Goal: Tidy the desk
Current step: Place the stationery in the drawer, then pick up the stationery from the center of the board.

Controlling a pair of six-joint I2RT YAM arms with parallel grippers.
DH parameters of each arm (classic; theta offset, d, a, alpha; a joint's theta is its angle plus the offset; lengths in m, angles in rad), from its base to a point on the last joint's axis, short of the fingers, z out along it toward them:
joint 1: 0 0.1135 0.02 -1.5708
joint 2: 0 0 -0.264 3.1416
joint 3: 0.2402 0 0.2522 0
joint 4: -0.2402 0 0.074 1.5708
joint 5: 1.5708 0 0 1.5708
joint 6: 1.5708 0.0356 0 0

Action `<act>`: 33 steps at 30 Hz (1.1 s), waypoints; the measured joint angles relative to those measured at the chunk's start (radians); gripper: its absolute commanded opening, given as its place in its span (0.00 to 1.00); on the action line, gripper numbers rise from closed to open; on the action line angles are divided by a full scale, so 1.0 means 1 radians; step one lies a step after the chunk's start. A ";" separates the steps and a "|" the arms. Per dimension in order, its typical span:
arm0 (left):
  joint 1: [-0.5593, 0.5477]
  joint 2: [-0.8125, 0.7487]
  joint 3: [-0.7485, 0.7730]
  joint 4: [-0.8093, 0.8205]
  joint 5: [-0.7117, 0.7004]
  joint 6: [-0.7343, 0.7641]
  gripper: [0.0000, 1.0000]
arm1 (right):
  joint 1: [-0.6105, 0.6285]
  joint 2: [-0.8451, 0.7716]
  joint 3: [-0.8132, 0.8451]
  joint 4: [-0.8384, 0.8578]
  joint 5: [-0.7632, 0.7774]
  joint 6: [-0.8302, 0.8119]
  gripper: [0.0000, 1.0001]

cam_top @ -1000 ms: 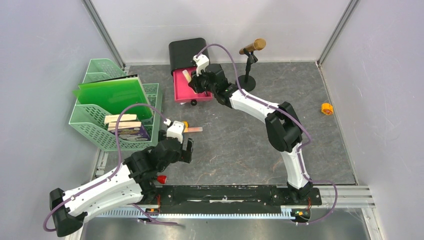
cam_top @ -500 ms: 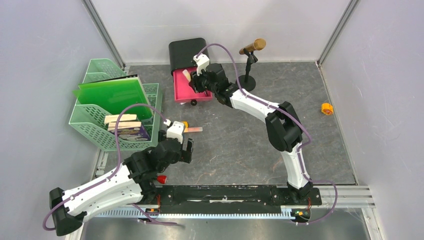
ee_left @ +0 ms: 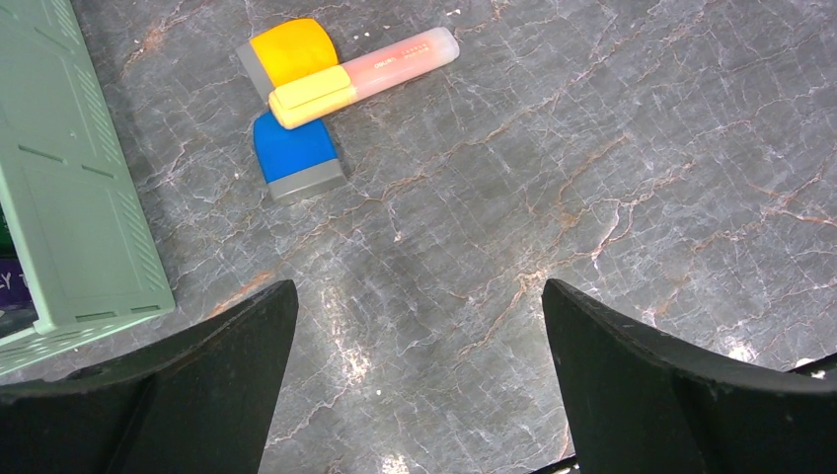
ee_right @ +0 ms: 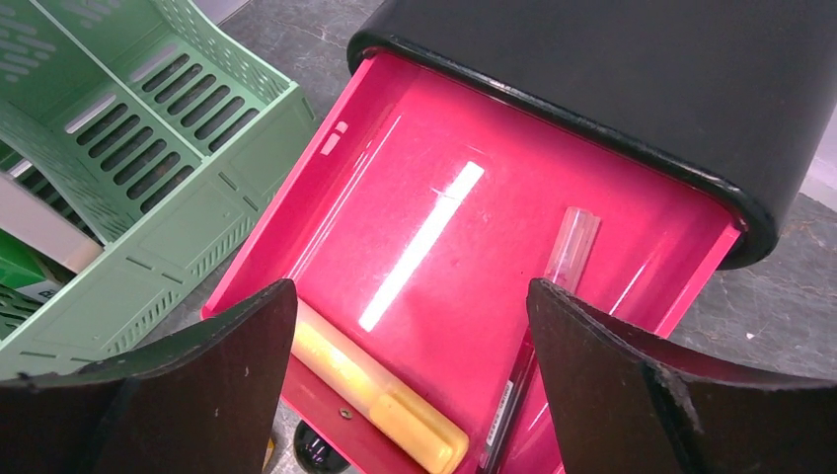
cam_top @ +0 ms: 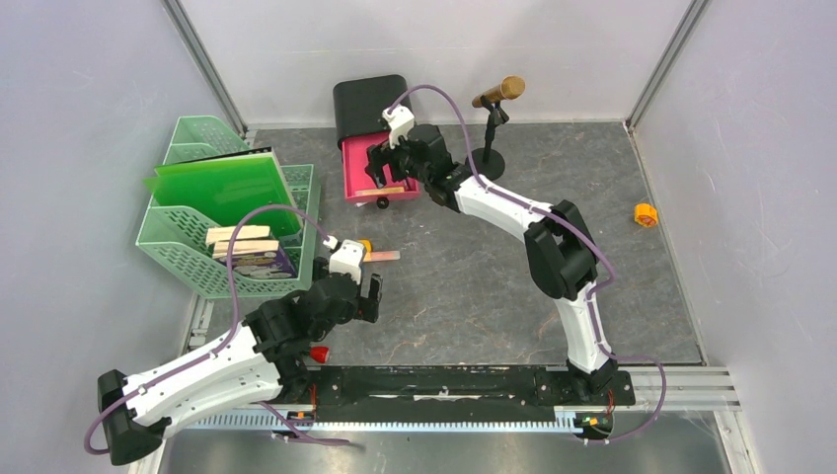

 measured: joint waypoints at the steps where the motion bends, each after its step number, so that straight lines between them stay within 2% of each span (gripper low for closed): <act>1: 0.000 0.000 0.000 0.000 0.000 0.000 1.00 | -0.001 -0.001 0.000 0.000 -0.002 0.000 0.98; 6: 0.000 -0.010 0.000 0.000 -0.006 0.000 1.00 | -0.004 -0.062 -0.057 -0.008 -0.009 -0.010 0.98; 20: -0.004 -0.021 0.000 0.000 -0.016 0.000 1.00 | -0.014 -0.492 -0.457 -0.055 -0.032 -0.039 0.98; 33: -0.004 0.010 0.008 -0.016 0.011 0.000 1.00 | -0.014 -0.622 -0.782 -0.235 -0.047 -0.131 0.98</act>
